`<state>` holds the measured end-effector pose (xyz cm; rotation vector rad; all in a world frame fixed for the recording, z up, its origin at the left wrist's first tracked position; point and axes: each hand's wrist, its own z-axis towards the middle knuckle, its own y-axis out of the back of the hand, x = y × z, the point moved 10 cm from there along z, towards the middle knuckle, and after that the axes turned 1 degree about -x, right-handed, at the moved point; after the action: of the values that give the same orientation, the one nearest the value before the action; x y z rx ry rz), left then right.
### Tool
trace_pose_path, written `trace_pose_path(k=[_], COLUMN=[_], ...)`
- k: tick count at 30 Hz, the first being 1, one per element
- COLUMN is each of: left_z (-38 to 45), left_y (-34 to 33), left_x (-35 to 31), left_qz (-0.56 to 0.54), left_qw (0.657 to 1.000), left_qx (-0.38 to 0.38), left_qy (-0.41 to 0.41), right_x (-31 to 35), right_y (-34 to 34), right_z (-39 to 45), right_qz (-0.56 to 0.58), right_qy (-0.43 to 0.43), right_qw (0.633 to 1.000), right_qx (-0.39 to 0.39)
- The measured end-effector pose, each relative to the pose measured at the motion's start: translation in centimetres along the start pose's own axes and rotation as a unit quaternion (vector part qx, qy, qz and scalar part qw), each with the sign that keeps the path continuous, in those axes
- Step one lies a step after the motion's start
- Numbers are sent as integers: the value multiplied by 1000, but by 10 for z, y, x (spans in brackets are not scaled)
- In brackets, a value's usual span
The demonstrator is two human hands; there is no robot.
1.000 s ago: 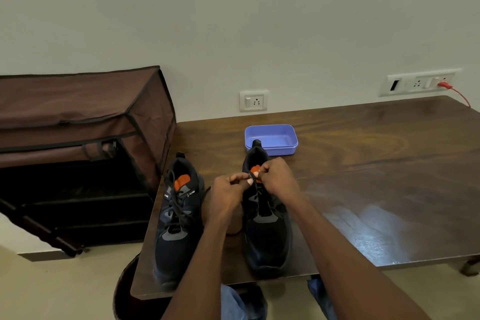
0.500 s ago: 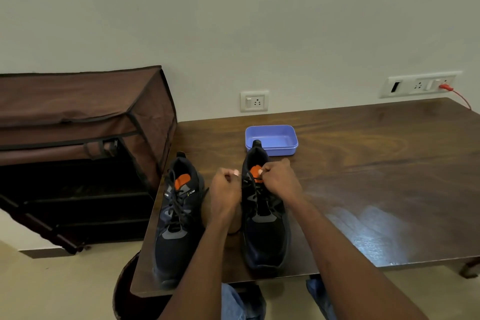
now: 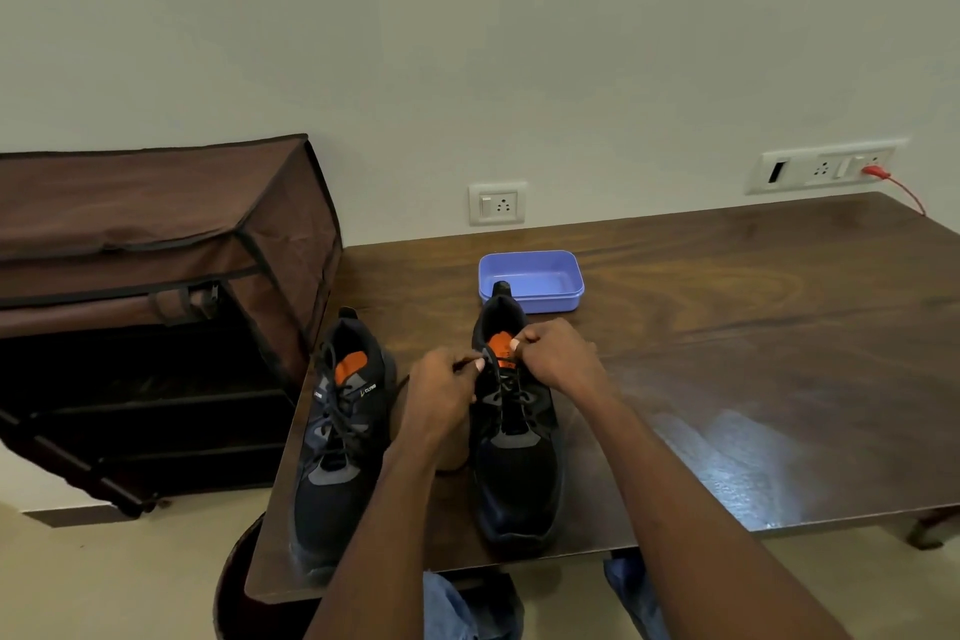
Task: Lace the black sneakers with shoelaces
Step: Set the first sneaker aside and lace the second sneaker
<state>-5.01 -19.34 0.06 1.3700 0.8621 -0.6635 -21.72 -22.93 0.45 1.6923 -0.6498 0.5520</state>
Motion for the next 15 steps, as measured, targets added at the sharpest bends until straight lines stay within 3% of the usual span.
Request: trace_pose_path(k=[3, 5, 6, 8, 12, 13, 15], left_z=[-8, -20, -24, -24, -22, -20, -13], left_y=[47, 79, 85, 85, 80, 77, 57], left_x=[11, 34, 45, 49, 27, 22, 19], left_qz=[-91, -185, -212, -191, -94, -94, -109], left_qw=[978, 924, 903, 900, 933, 941, 972], left_qx=[-184, -321, -354, -366, -336, -315, -198], left_qy=[38, 93, 119, 137, 93, 81, 68], right_x=[-4, -5, -4, -1, 0, -1, 0], right_y=[1, -3, -3, -5, -6, -5, -5], right_z=[0, 2, 3, 2, 2, 2, 2], right_qz=[14, 31, 45, 66, 74, 74, 70], right_qy=[-12, -15, -14, -6, 8, 10, 17], right_qw=[1000, 999, 999, 998, 997, 997, 997], right_qx=[4, 12, 14, 22, 27, 25, 23])
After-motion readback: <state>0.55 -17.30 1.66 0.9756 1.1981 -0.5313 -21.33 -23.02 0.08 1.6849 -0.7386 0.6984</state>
